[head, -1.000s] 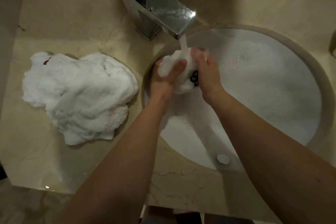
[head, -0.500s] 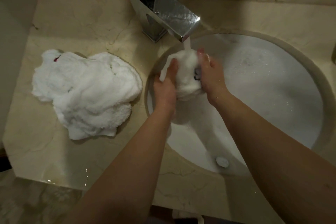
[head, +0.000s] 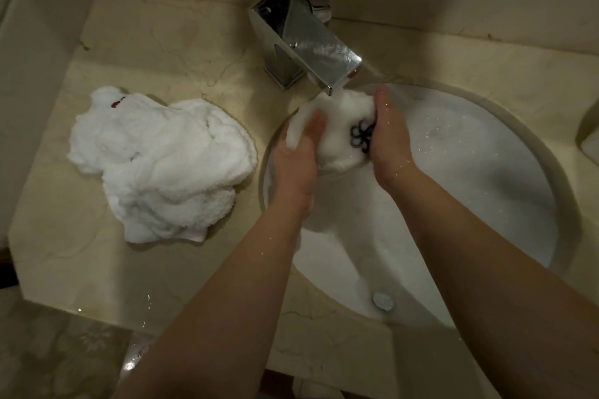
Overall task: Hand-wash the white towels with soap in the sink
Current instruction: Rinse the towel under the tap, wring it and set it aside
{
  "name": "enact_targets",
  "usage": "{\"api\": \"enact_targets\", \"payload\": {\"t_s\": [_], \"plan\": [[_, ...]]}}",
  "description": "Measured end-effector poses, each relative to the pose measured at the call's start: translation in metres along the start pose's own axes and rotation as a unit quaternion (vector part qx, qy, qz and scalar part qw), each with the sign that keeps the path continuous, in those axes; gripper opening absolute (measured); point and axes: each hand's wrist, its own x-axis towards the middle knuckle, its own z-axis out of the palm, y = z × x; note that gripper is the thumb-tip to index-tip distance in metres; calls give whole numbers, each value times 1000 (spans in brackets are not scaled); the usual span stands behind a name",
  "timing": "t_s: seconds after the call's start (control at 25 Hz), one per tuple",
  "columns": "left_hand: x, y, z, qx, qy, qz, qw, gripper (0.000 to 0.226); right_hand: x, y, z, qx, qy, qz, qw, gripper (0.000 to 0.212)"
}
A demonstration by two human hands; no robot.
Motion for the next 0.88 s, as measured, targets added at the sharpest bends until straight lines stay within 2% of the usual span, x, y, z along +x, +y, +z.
{"api": "enact_targets", "payload": {"t_s": [0.08, 0.12, 0.24, 0.32, 0.44, 0.56, 0.76, 0.88], "plan": [[0, 5, 3, 11, 35, -19, 999, 60, 5, -13, -3, -34, 26, -56, 998, 34], [0, 7, 3, 18, 53, -30, 998, 60, 8, -22, -5, -37, 33, -81, 996, 31], [-4, 17, 5, -7, 79, -58, 995, 40, 27, -55, -7, -39, 13, -132, 990, 23], [-8, 26, 4, -6, 79, -61, 995, 34, 37, -79, 2, -93, -25, -145, 985, 21], [-8, 35, -1, 26, 65, -51, 996, 29, 45, -102, 26, -183, -91, -137, 969, 30], [-13, 43, -2, 35, 51, -52, 997, 25, 40, -117, 40, -177, -126, -118, 969, 44], [-18, 48, -7, 18, 70, -58, 996, 23, 40, -122, 42, -154, -137, -93, 974, 52], [-17, 48, -10, 16, 60, -65, 996, 15, 35, -125, 48, -131, -125, -86, 980, 49]]}}
